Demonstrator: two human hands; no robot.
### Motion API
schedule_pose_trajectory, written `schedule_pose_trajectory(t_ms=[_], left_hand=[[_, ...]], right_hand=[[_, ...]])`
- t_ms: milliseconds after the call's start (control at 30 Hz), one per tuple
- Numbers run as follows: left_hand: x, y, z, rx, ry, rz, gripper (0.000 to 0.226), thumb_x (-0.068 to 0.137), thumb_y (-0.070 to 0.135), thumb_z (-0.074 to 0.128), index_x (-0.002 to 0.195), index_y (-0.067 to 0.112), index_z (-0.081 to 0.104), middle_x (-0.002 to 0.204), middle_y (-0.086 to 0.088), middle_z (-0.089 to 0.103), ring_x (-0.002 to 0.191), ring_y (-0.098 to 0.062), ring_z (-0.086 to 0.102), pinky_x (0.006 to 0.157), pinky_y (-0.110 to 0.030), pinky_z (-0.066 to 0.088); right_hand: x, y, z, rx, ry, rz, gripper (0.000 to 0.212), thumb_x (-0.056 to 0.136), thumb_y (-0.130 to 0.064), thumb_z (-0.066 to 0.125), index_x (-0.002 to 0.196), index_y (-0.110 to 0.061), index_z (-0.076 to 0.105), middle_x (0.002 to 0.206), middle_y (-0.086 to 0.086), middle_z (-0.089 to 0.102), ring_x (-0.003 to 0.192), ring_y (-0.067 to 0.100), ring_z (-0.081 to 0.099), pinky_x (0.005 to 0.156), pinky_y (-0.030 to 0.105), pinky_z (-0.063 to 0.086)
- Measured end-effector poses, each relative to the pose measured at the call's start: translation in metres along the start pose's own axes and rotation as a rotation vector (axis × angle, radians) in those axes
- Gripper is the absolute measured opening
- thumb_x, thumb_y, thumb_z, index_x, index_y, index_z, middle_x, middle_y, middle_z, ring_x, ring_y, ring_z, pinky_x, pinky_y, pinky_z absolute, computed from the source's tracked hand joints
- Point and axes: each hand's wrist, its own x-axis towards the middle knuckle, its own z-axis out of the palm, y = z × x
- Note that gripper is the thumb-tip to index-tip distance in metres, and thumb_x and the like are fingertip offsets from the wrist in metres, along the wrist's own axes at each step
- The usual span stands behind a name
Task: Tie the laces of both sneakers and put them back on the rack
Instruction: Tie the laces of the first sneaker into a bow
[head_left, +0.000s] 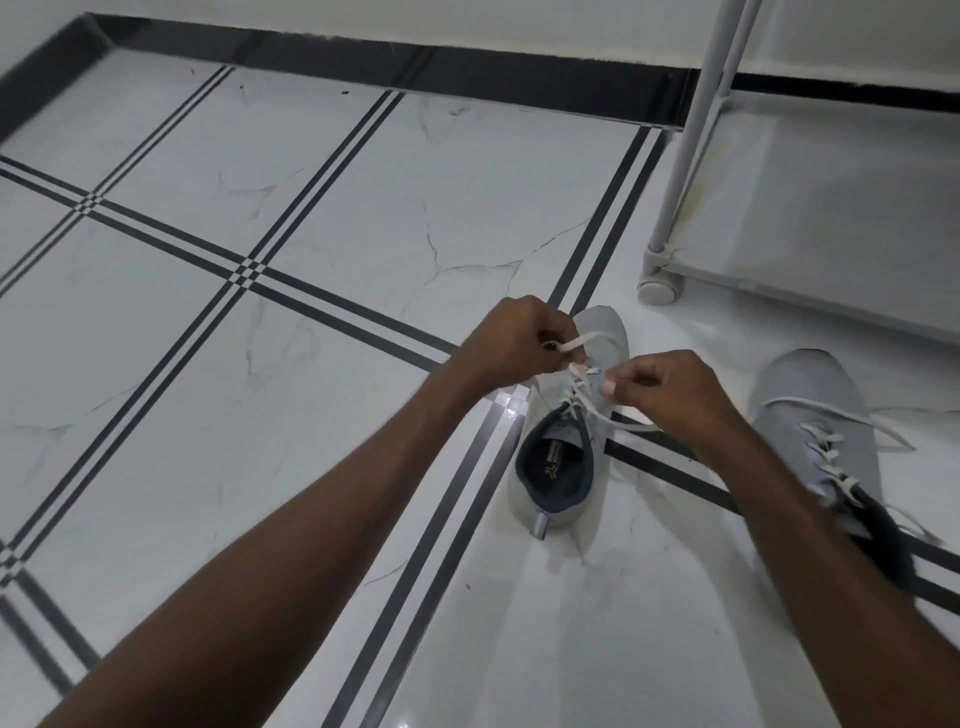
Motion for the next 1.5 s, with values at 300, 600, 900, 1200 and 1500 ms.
schedule_pose_trajectory(t_ms=[300, 600, 900, 1200, 1500], left_hand=[[-0.009, 0.005, 0.032, -0.111, 0.314, -0.046, 0.018, 0.079, 0.016, 0.068, 0.091, 0.022, 0.081, 0.074, 0.004, 0.076, 0.069, -0.009, 0.068, 0.065, -0.023, 0.051], [-0.036, -0.029, 0.024, -0.932, 0.119, -0.811, 0.025, 0.096, 0.012, 0.061, 0.108, -0.008, 0.068, 0.086, -0.016, 0.072, 0.056, -0.012, 0.067, 0.05, -0.018, 0.053], [-0.042, -0.041, 0.037, -0.107, 0.06, -0.437, 0.04, 0.08, 0.031, 0.08, 0.115, 0.014, 0.069, 0.108, 0.001, 0.072, 0.095, -0.014, 0.067, 0.082, -0.028, 0.052], [-0.031, -0.032, 0.051, -0.006, 0.003, -0.266, 0.011, 0.078, 0.019, 0.081, 0.085, 0.012, 0.076, 0.076, 0.002, 0.072, 0.073, -0.014, 0.066, 0.07, -0.027, 0.05], [-0.059, -0.057, 0.059, 0.322, -0.054, -0.019, 0.019, 0.069, -0.007, 0.054, 0.078, 0.01, 0.055, 0.081, -0.007, 0.063, 0.074, -0.028, 0.062, 0.064, -0.04, 0.054]], right_hand=[[0.027, -0.001, 0.021, 0.541, -0.264, 0.156, 0.023, 0.098, -0.007, 0.052, 0.114, -0.001, 0.069, 0.106, 0.013, 0.075, 0.106, 0.032, 0.069, 0.097, 0.042, 0.054], [0.015, 0.017, -0.009, -0.009, 0.558, 0.121, 0.007, 0.085, -0.02, 0.069, 0.082, -0.016, 0.074, 0.075, 0.009, 0.073, 0.068, 0.028, 0.069, 0.066, 0.034, 0.053], [0.0, 0.039, 0.034, -0.332, 0.348, -0.074, 0.03, 0.084, -0.011, 0.07, 0.11, -0.025, 0.074, 0.116, 0.006, 0.072, 0.102, 0.028, 0.061, 0.087, 0.027, 0.042], [-0.003, 0.031, 0.047, -0.044, 0.173, -0.038, 0.015, 0.083, -0.007, 0.071, 0.072, -0.017, 0.068, 0.064, 0.001, 0.07, 0.049, 0.017, 0.069, 0.058, 0.041, 0.062], [-0.013, 0.056, 0.046, -0.385, 0.245, -0.116, 0.026, 0.077, 0.004, 0.066, 0.064, -0.016, 0.056, 0.061, -0.002, 0.053, 0.065, 0.027, 0.053, 0.056, 0.03, 0.031]])
